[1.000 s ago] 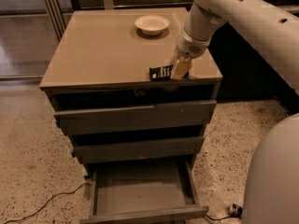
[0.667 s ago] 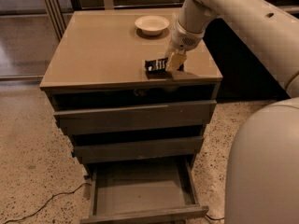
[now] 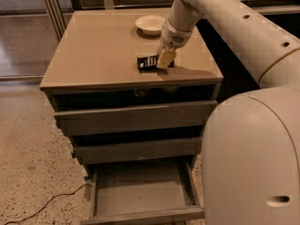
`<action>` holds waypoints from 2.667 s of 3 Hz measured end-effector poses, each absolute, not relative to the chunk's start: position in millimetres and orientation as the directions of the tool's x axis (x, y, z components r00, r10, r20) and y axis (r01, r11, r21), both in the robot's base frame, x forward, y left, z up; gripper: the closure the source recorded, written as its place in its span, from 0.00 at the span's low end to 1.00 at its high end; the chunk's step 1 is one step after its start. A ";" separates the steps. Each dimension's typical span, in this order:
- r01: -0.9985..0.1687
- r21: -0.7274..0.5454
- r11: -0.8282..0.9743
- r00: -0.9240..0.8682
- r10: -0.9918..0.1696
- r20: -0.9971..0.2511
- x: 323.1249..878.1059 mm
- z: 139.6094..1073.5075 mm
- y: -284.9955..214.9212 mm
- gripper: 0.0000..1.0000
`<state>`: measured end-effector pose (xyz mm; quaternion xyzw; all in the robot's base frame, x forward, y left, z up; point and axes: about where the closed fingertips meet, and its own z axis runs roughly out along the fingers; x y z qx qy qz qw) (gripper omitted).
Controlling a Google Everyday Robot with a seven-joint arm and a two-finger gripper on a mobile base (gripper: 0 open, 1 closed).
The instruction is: Pick rxbar chocolate from bottom drawer and place on counter
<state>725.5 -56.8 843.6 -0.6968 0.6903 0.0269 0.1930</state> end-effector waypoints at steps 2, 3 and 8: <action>-0.981 -0.180 0.069 -0.003 -0.940 -0.342 738.8 826.9 -49.0 1.00; -0.984 -0.152 0.093 -0.033 -0.934 -0.355 741.5 821.5 -49.7 1.00; -0.986 -0.088 0.142 -0.093 -0.905 -0.414 742.5 818.1 -60.6 1.00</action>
Offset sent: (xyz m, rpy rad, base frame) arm 0.0219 0.0062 -0.0154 0.0659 0.0853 -0.0677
